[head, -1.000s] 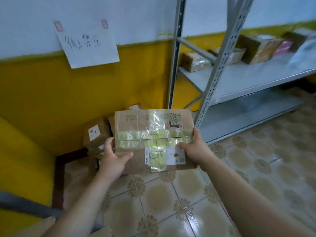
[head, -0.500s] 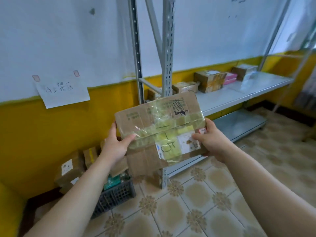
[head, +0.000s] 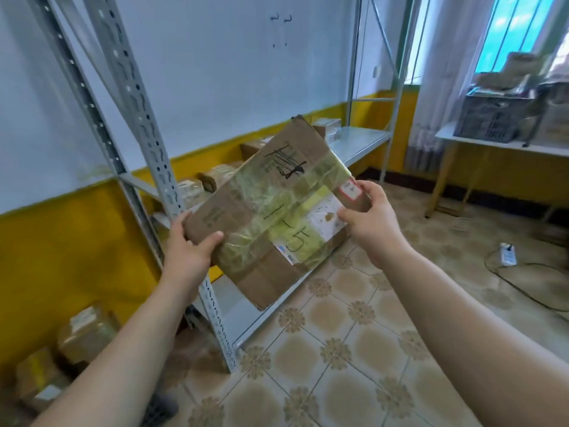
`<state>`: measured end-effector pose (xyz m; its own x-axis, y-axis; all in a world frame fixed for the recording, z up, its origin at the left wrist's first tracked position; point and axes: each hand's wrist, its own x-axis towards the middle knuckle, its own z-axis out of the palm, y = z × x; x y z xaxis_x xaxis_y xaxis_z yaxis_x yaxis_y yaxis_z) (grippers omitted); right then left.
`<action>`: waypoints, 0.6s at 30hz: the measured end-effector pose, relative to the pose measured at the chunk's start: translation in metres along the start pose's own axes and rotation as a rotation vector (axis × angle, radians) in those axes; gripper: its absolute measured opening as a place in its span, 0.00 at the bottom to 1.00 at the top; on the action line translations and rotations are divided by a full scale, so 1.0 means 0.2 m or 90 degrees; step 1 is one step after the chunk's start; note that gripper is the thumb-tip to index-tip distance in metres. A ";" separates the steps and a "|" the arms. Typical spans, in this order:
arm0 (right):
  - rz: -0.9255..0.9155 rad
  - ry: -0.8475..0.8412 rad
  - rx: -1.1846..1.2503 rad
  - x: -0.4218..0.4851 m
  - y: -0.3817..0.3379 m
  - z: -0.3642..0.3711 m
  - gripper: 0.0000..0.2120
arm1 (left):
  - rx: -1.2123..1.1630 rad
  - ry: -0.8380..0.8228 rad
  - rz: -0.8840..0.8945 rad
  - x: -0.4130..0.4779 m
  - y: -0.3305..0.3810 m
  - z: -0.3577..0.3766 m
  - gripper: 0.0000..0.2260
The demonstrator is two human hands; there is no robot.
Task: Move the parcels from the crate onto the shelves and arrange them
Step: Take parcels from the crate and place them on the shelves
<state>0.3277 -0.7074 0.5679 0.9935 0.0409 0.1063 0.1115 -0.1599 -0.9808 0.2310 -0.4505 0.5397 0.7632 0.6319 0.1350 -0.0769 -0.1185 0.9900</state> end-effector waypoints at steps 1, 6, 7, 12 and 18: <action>-0.006 0.023 -0.002 0.05 -0.01 -0.02 0.28 | 0.002 -0.013 -0.005 0.03 -0.02 0.06 0.22; -0.030 0.095 0.000 0.37 -0.11 -0.03 0.42 | -0.020 -0.075 -0.052 0.30 -0.13 0.30 0.18; -0.039 0.102 0.000 0.45 -0.14 -0.02 0.43 | -0.028 -0.087 -0.049 0.36 -0.14 0.35 0.17; -0.102 0.114 -0.003 0.82 -0.24 0.08 0.46 | -0.108 -0.154 -0.006 0.69 -0.12 0.57 0.17; -0.084 0.108 -0.075 1.13 -0.14 0.11 0.48 | -0.042 -0.263 -0.002 1.04 -0.11 0.89 0.16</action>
<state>0.5491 -0.6715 0.6149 0.9584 -0.0960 0.2687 0.2332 -0.2786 -0.9317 0.5047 -0.4526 0.5379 0.9555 0.2709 0.1166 -0.1045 -0.0587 0.9928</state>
